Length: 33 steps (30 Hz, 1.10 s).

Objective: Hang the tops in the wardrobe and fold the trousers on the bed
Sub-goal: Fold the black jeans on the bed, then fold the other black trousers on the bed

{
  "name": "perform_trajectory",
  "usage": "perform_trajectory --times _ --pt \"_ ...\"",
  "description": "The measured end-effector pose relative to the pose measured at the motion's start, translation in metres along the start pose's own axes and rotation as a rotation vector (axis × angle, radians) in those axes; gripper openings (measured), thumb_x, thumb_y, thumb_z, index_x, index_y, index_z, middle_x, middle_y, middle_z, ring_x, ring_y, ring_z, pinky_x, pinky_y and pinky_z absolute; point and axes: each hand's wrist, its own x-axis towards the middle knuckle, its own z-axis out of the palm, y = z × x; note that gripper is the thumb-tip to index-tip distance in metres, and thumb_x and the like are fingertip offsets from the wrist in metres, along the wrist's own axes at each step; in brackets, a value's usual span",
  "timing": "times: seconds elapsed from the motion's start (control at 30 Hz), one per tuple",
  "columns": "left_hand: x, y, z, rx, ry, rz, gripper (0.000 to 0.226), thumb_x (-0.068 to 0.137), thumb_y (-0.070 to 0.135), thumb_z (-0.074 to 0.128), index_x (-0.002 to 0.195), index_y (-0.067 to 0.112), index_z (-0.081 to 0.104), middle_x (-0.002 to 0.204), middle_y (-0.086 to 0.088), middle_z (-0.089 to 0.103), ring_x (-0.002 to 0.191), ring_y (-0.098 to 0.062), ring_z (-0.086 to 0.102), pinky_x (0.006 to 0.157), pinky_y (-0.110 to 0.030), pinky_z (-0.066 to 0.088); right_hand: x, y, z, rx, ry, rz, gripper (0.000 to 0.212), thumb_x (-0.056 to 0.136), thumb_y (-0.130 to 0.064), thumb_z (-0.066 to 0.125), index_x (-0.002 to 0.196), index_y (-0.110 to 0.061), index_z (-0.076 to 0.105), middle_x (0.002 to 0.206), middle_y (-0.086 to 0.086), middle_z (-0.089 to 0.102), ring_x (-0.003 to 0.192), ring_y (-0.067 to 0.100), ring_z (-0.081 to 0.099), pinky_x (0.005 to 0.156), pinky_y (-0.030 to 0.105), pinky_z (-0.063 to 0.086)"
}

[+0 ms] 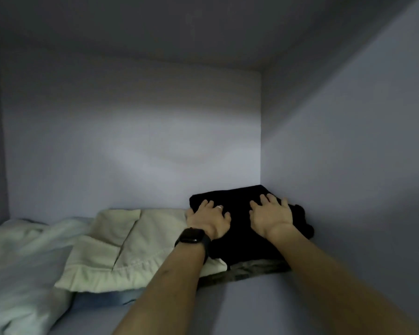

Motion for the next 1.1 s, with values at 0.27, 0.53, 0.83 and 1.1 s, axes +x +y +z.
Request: perform_trajectory --times 0.27,0.53,0.83,1.1 --pt "-0.163 -0.024 -0.048 0.15 0.321 -0.056 0.059 0.098 0.049 0.041 0.155 0.035 0.031 0.163 0.001 0.027 0.152 -0.02 0.016 0.122 -0.053 0.009 -0.124 -0.012 -0.052 0.536 0.268 -0.246 0.055 0.101 -0.049 0.045 0.154 -0.039 0.036 0.165 -0.004 0.026 0.154 0.019 0.012 0.124 0.045 0.016" --pt "-0.448 -0.069 -0.044 0.227 0.512 -0.494 0.055 0.096 0.044 0.046 0.15 0.037 0.039 0.152 0.005 0.042 0.139 -0.022 0.036 0.112 -0.042 0.031 -0.312 -0.125 -0.058 1.103 0.504 -0.751 0.041 0.096 -0.034 0.06 0.135 -0.021 0.065 0.139 -0.002 0.061 0.138 0.026 0.044 0.116 0.039 0.035" --pt "-0.783 -0.054 -0.014 0.359 0.528 -1.075 0.046 0.098 0.038 0.052 0.144 0.034 0.051 0.131 0.009 0.059 0.119 -0.021 0.054 0.094 -0.036 0.046 -0.595 -0.252 -0.038 1.378 0.098 -1.341 0.034 0.096 -0.027 0.065 0.13 -0.022 0.068 0.124 -0.008 0.068 0.124 0.017 0.054 0.105 0.032 0.044" --pt "-1.008 -0.018 0.017 0.412 0.473 -1.617 0.047 0.098 0.037 0.051 0.144 0.035 0.051 0.136 0.012 0.059 0.125 -0.017 0.051 0.104 -0.034 0.037 -0.802 -0.298 -0.048 1.278 -0.249 -1.819 0.032 0.098 -0.032 0.061 0.129 -0.031 0.067 0.124 -0.02 0.064 0.122 0.006 0.049 0.096 0.03 0.05"
